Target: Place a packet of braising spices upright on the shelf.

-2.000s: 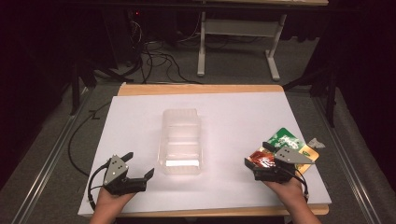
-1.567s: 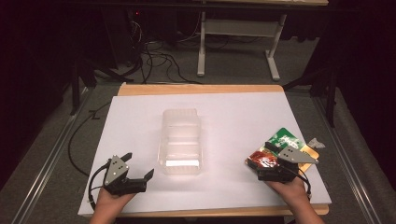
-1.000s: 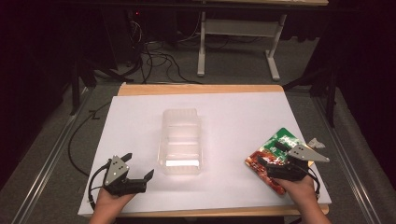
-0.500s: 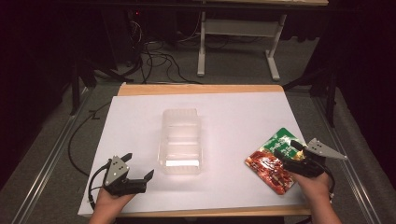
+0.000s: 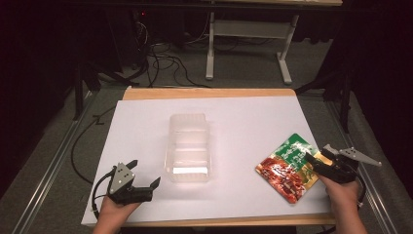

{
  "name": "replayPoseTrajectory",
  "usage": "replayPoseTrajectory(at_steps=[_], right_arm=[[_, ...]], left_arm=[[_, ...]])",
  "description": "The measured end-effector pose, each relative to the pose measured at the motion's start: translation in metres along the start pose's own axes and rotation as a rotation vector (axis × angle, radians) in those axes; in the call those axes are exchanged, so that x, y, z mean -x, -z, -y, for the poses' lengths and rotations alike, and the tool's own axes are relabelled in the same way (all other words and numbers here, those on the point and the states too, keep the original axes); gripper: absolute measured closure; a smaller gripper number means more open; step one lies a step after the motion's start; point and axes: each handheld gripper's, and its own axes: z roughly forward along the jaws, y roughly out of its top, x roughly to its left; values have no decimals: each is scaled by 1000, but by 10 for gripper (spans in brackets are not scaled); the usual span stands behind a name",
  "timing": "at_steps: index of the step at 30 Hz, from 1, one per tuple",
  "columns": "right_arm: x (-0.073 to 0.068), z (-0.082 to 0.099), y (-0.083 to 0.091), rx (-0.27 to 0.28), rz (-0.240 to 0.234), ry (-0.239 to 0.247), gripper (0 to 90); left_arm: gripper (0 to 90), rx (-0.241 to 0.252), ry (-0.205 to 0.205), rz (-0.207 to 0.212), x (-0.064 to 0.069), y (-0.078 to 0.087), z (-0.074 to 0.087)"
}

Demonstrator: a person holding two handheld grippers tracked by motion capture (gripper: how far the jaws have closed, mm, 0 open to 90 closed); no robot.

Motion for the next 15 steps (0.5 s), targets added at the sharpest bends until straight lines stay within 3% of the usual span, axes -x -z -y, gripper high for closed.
replayPoseTrajectory(at_steps=[10,15], right_arm=[[35,8,3,-49,85,-100,230],[43,11,2,-67,87,-142,244]], left_arm=[[46,-4,-5,3,1,-1,0],[48,-7,-8,9,1,-2,0]])
